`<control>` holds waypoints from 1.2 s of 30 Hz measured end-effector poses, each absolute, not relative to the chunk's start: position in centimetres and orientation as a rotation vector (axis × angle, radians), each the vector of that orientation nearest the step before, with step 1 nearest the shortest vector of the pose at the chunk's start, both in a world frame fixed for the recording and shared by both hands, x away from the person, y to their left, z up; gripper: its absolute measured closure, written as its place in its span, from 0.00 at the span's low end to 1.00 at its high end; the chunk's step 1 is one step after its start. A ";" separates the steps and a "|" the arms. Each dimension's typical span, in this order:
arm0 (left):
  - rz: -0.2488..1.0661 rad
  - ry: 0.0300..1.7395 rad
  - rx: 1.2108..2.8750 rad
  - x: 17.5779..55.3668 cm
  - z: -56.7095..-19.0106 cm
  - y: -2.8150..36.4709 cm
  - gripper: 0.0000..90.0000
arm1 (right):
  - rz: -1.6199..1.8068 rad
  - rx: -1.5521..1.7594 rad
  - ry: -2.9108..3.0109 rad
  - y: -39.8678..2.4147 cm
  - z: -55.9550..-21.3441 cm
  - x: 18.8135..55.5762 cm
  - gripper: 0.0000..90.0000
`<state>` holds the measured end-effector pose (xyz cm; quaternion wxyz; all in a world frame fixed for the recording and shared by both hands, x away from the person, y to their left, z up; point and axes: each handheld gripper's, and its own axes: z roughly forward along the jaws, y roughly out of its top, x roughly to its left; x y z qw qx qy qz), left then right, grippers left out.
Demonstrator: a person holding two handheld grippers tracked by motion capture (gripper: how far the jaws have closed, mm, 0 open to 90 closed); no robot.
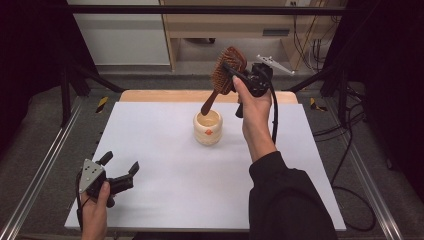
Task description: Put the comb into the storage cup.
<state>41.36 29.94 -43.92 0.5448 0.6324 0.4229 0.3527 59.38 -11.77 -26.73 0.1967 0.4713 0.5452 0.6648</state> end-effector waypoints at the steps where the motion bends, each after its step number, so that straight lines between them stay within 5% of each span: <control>1: 0.837 1.003 1.500 41.4 -43.9 30.0 0.02 | 1.852 1.320 1.530 -11.7 -26.8 59.4 0.57; 36: 0.838 0.992 1.499 41.4 -43.9 30.1 0.02 | 1.740 1.323 1.589 -11.4 -29.1 60.0 0.57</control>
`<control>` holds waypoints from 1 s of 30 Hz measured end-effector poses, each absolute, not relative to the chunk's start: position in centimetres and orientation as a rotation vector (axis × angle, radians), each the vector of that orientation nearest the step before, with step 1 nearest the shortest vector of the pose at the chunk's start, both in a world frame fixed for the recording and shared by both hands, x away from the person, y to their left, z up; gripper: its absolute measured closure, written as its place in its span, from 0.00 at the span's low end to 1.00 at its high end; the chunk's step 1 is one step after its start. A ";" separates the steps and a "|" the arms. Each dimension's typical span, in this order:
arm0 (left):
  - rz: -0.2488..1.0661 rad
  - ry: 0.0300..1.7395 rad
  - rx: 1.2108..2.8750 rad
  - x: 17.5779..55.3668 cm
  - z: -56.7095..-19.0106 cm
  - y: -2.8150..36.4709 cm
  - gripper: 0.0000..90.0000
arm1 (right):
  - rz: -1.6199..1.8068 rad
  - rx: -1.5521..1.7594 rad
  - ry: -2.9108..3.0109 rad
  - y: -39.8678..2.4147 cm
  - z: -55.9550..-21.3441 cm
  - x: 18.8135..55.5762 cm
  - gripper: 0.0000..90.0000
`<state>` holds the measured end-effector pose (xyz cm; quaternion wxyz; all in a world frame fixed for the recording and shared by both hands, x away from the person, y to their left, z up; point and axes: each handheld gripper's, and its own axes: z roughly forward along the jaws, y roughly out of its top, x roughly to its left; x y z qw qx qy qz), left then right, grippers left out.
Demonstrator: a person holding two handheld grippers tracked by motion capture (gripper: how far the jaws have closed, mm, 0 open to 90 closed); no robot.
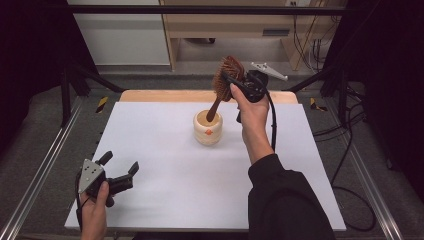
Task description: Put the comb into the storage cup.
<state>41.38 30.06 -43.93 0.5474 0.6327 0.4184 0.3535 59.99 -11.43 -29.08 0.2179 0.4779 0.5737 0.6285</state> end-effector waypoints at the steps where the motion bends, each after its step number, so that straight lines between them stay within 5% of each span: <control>1: 0.838 0.991 1.499 41.4 -43.9 30.1 0.02 | 1.737 1.323 1.590 -11.4 -29.2 60.0 0.57; 30: 0.840 0.993 1.494 41.4 -43.9 30.3 0.02 | 1.702 1.314 1.642 -10.1 -30.6 60.6 0.57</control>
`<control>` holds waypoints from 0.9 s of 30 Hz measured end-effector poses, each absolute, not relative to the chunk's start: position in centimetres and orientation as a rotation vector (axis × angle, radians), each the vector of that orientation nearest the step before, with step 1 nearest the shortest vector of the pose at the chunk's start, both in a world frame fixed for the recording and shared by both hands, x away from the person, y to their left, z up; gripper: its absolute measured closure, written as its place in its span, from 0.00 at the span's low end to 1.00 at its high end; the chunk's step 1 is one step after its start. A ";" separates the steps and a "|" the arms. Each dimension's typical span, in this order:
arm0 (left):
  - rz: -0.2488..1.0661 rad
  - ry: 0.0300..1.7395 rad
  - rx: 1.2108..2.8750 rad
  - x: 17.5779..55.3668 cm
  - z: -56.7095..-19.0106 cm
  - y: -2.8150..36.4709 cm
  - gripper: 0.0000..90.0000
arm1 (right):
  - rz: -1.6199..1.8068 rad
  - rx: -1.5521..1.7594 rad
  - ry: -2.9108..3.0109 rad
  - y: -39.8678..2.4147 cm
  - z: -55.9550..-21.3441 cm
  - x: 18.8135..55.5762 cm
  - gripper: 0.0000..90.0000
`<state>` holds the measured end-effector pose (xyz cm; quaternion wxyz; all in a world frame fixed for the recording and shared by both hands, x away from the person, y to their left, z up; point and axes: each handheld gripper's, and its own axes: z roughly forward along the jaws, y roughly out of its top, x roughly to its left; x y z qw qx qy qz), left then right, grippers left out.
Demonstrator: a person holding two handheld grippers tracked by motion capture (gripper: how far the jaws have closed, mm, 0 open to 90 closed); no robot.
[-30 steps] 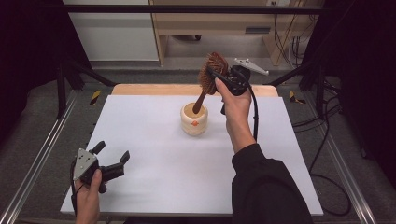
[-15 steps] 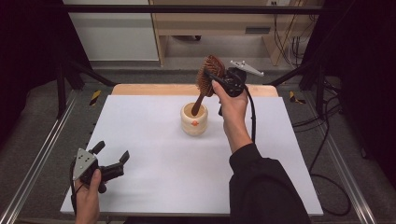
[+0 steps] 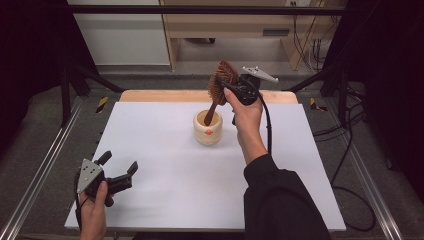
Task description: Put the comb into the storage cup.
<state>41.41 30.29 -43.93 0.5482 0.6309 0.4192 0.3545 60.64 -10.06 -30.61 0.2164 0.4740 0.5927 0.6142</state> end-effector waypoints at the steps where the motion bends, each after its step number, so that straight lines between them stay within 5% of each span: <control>1: 0.840 0.992 1.494 41.4 -43.9 30.3 0.02 | 1.698 1.315 1.642 -10.1 -30.7 60.6 0.57; 27: 0.845 0.991 1.488 41.3 -43.9 30.4 0.02 | 1.679 1.340 1.661 -9.7 -32.8 60.9 0.57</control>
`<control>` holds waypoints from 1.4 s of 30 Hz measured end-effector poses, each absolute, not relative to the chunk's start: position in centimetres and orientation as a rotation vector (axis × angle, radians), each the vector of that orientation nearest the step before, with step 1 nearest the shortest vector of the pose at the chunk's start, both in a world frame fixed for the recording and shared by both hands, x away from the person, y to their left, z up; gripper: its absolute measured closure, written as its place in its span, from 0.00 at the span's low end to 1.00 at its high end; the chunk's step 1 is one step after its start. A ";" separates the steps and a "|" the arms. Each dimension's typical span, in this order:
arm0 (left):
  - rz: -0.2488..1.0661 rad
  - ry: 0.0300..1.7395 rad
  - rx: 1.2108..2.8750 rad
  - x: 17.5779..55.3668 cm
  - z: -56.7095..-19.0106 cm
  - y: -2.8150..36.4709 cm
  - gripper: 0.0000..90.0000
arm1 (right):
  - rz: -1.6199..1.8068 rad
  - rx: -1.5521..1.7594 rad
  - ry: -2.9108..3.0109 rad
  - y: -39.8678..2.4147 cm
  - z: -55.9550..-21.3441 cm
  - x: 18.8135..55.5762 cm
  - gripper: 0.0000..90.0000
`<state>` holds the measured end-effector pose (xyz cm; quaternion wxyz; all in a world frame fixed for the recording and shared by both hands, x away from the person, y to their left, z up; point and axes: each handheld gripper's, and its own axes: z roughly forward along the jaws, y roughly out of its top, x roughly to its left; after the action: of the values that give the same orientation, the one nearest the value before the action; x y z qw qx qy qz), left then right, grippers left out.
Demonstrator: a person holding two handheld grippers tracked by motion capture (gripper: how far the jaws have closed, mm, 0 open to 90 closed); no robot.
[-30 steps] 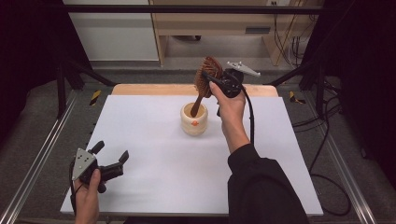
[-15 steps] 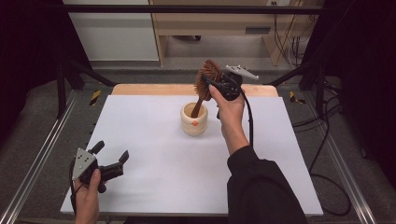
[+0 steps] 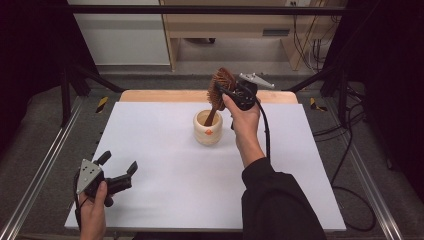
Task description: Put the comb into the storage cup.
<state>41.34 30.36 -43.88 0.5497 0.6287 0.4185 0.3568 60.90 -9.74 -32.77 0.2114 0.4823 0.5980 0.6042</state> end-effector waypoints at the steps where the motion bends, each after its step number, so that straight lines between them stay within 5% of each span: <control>1: 0.844 0.993 1.488 41.4 -43.9 30.4 0.02 | 1.679 1.343 1.661 -9.7 -32.8 60.9 0.57; 42: 0.845 0.989 1.484 41.3 -43.8 30.4 0.02 | 1.686 1.376 1.657 -9.7 -34.9 61.2 0.57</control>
<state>41.29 30.37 -43.85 0.5514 0.6275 0.4180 0.3571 61.22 -9.68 -34.87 0.2019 0.4927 0.5934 0.6036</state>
